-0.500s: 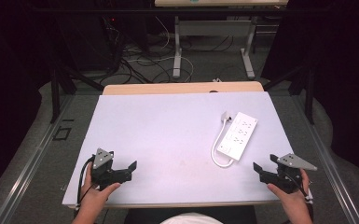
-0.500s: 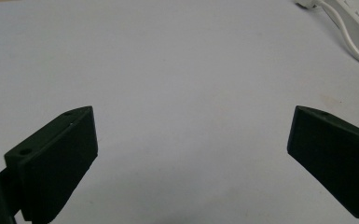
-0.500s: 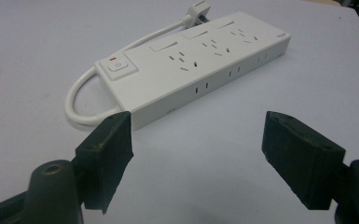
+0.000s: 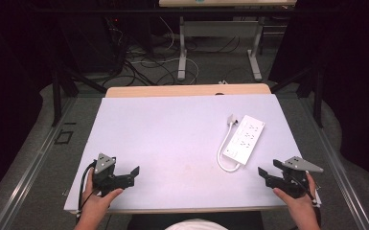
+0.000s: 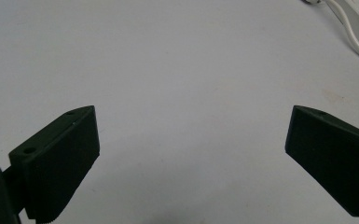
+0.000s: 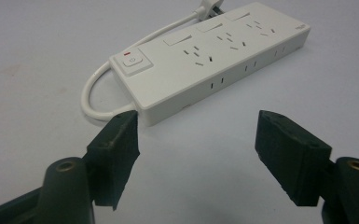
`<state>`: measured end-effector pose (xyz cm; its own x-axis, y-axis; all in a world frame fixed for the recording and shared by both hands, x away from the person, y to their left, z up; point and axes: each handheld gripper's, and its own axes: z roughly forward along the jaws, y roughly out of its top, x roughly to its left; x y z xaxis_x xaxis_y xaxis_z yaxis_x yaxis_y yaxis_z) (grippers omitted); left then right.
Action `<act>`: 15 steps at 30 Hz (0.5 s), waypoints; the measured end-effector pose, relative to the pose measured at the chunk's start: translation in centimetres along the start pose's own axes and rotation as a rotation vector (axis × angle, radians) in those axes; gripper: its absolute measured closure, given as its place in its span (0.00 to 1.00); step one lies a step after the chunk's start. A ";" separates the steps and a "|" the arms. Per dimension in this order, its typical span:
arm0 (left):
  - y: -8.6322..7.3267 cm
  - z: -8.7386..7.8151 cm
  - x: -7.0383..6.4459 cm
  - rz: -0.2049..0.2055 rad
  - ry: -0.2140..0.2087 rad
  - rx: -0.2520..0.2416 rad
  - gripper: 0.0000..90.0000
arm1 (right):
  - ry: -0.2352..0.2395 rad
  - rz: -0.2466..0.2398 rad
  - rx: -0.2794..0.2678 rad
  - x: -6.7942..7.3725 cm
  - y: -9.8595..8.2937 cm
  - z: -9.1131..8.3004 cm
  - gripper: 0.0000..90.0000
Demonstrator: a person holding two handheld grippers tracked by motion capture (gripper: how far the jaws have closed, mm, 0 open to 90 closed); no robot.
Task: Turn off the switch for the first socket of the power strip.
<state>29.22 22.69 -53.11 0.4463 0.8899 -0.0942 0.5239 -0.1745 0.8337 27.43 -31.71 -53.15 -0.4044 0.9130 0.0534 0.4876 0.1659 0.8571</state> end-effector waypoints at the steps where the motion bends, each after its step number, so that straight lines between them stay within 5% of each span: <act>1: 0.0 0.0 0.0 0.000 -0.001 -0.002 0.03 | 0.008 0.007 0.008 0.1 0.1 0.0 0.36; 3: 0.0 0.0 0.0 0.000 0.001 -0.003 0.03 | 0.003 0.000 -0.012 0.2 0.2 0.3 0.37; 4: 0.0 -0.1 0.0 0.001 0.003 -0.004 0.03 | 0.008 -0.006 0.024 0.2 0.3 0.0 0.37; 15: -0.1 -0.2 0.0 0.001 0.013 0.001 0.04 | 0.019 -0.029 0.072 0.5 1.2 0.6 0.39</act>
<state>29.06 22.81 -53.11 0.4375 0.8951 -0.0860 0.5244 -0.1763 0.8330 28.30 -30.77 -52.42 -0.4331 0.9005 0.0393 0.5298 0.2190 0.8193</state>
